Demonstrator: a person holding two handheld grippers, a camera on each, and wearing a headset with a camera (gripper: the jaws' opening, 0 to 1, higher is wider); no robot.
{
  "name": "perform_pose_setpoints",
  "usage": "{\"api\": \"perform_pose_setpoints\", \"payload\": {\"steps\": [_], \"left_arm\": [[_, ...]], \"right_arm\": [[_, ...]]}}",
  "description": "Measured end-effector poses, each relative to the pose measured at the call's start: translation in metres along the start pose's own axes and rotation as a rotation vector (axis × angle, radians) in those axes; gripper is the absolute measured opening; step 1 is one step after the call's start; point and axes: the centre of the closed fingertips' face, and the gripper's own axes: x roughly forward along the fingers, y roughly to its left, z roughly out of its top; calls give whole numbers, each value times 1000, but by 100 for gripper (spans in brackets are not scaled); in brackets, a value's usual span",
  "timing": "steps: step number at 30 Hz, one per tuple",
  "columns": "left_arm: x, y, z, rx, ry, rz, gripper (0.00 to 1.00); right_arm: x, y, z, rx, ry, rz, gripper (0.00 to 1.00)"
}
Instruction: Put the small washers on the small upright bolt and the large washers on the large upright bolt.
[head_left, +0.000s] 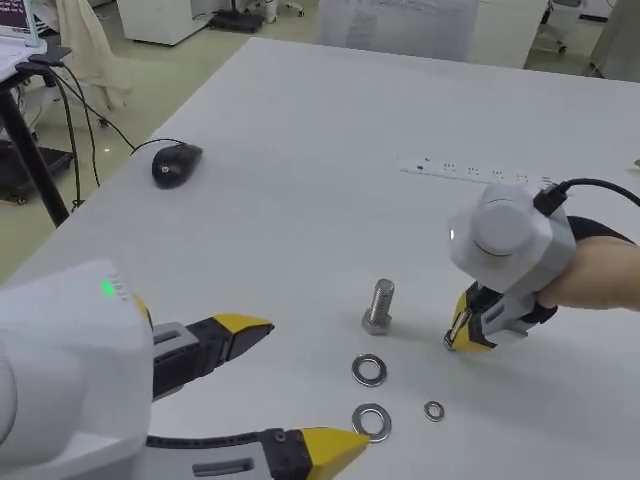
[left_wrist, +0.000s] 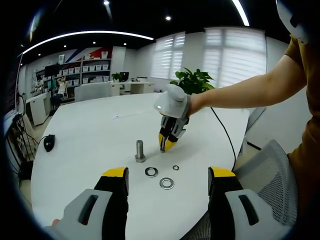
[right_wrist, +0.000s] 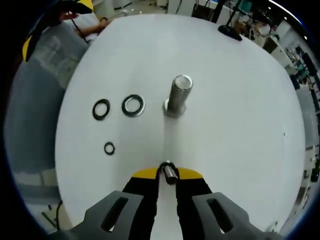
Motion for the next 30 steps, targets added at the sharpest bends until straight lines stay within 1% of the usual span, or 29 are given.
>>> {"api": "perform_pose_setpoints", "payload": {"steps": [2, 8, 12, 17, 21, 26, 30], "left_arm": [[0, 0, 1, 5, 0, 1, 63], [-1, -1, 2, 10, -1, -1, 63], [-1, -2, 4, 18, -7, -4, 63], [-1, -5, 6, 32, -5, -10, 63], [-2, -9, 9, 46, -9, -17, 63], [-3, -15, 12, 62, -14, -28, 63], [-5, -18, 13, 70, -17, -34, 63]], "right_arm": [[0, 2, 0, 3, -7, 8, 15], [-10, 1, -2, 16, -20, -15, 16], [-18, 4, -8, 37, -23, -25, 16], [-26, 17, -18, 58, -13, -28, 16], [-27, 26, -23, 67, -11, -26, 17], [-26, 44, -26, 77, -12, -15, 17], [-25, 55, -26, 84, -17, -8, 17]]}}
